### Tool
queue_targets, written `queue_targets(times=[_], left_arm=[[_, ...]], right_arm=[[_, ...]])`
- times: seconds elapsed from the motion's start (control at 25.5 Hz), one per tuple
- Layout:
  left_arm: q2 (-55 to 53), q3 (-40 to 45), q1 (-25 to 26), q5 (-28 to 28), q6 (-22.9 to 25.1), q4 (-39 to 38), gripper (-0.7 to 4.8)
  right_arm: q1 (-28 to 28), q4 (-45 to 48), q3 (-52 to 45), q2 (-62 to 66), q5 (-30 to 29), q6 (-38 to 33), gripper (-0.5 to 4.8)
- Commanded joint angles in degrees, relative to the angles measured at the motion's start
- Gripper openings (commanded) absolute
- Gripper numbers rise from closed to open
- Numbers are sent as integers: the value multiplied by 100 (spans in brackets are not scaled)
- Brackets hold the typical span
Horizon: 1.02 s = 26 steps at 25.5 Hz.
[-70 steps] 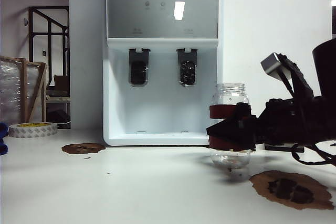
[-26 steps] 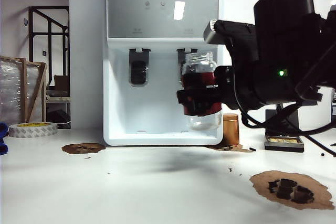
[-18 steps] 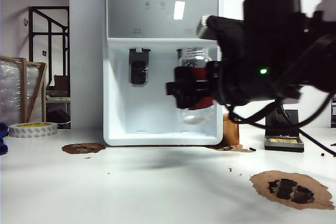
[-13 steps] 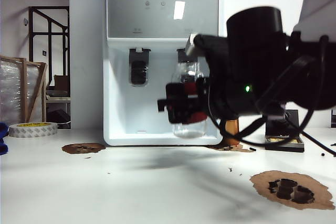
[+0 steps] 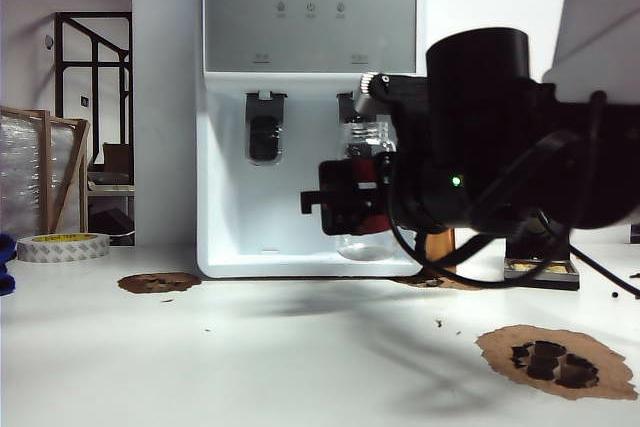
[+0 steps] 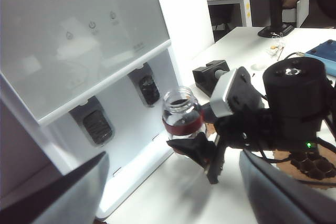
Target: Pick up the water bottle with two loops of red belts, then reach the front water dispenser and gently press the gray-black baffle horizontally to get a little water.
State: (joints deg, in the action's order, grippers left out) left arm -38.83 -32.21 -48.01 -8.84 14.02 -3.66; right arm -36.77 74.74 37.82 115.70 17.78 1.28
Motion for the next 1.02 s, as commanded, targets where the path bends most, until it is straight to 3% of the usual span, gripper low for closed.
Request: queue_targets(times=[0.04, 0.78, 1.02], left_arm=[[0, -37, -2, -4, 31, 17, 400], [0, -37, 0, -4, 31, -39, 400], [0, -37, 0, -2, 31, -70, 400]], right_arm=[[-7, -76, 251, -13, 22, -37, 177], [162, -422, 914, 343, 26, 136, 156], [232, -345, 1047, 522, 92, -105, 155]])
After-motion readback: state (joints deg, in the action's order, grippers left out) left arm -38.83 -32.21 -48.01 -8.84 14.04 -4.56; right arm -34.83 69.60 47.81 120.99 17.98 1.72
